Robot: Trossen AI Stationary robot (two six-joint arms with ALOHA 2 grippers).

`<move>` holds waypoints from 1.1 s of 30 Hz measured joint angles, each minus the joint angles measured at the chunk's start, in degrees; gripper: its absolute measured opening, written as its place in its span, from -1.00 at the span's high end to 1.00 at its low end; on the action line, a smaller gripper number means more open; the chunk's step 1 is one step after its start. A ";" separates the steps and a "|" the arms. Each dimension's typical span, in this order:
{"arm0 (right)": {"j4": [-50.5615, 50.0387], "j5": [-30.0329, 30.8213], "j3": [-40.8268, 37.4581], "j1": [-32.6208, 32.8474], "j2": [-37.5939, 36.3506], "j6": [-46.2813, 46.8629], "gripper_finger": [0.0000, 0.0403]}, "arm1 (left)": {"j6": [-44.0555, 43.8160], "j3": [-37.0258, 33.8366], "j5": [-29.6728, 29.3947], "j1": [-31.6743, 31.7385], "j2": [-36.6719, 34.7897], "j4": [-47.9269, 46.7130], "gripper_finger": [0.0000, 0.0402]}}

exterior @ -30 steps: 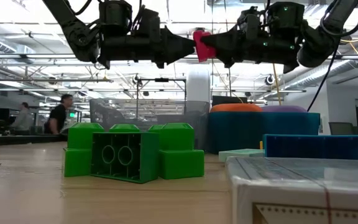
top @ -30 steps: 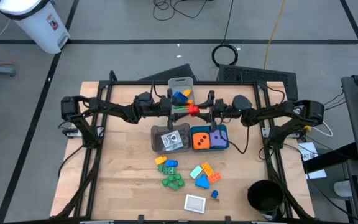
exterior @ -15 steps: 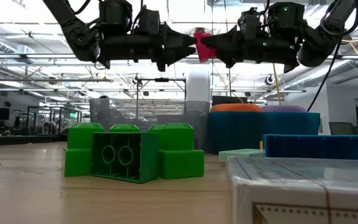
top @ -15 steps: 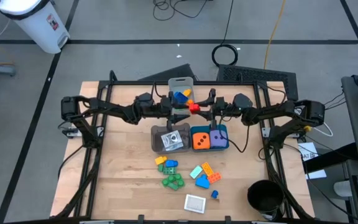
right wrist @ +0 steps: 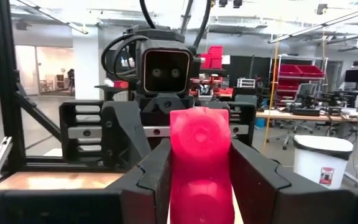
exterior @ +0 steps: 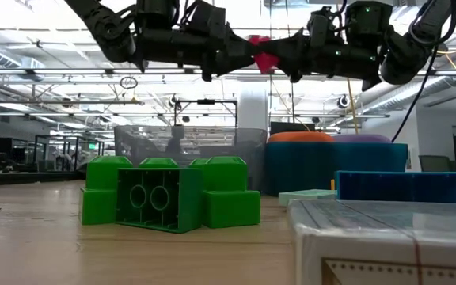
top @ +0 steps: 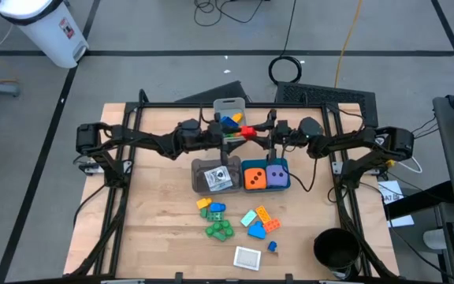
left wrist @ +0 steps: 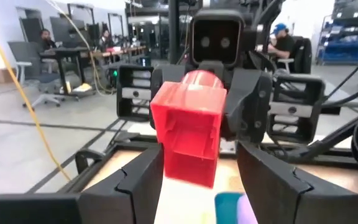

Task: Pick & Place Toys
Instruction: Put the red game piece into the gray bin

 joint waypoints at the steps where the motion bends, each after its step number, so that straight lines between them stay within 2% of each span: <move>1: 0.02 0.00 0.00 0.28 0.06 0.00 0.39 | 0.00 0.10 -0.04 -0.03 0.01 -0.60 -0.04; 7: -0.18 -1.64 0.20 2.15 0.35 -0.44 0.39 | 2.03 0.42 3.67 -0.25 0.26 -0.76 -0.04; 15: 0.09 -1.25 0.33 3.15 0.19 -0.67 0.40 | 5.95 0.44 3.72 -0.56 0.24 0.53 -0.03; 18: -0.15 -1.17 0.33 3.13 0.19 -0.49 0.43 | 7.37 0.48 4.15 -0.80 0.24 0.50 0.06; 21: 0.00 -1.25 0.33 3.13 0.15 -0.90 0.47 | 8.23 0.48 4.55 -1.04 0.24 0.54 0.26; 24: -0.22 -1.22 0.33 3.11 0.13 -0.91 0.47 | 8.24 0.48 4.69 -1.04 0.22 0.63 0.28; 29: -3.08 -1.22 0.52 1.59 -1.43 3.30 0.32 | 8.88 0.30 5.01 0.41 -1.88 -1.65 0.28; 33: -14.92 -1.01 0.21 -0.85 -7.65 5.37 0.15 | 10.50 0.37 2.52 3.55 -6.88 -5.74 0.28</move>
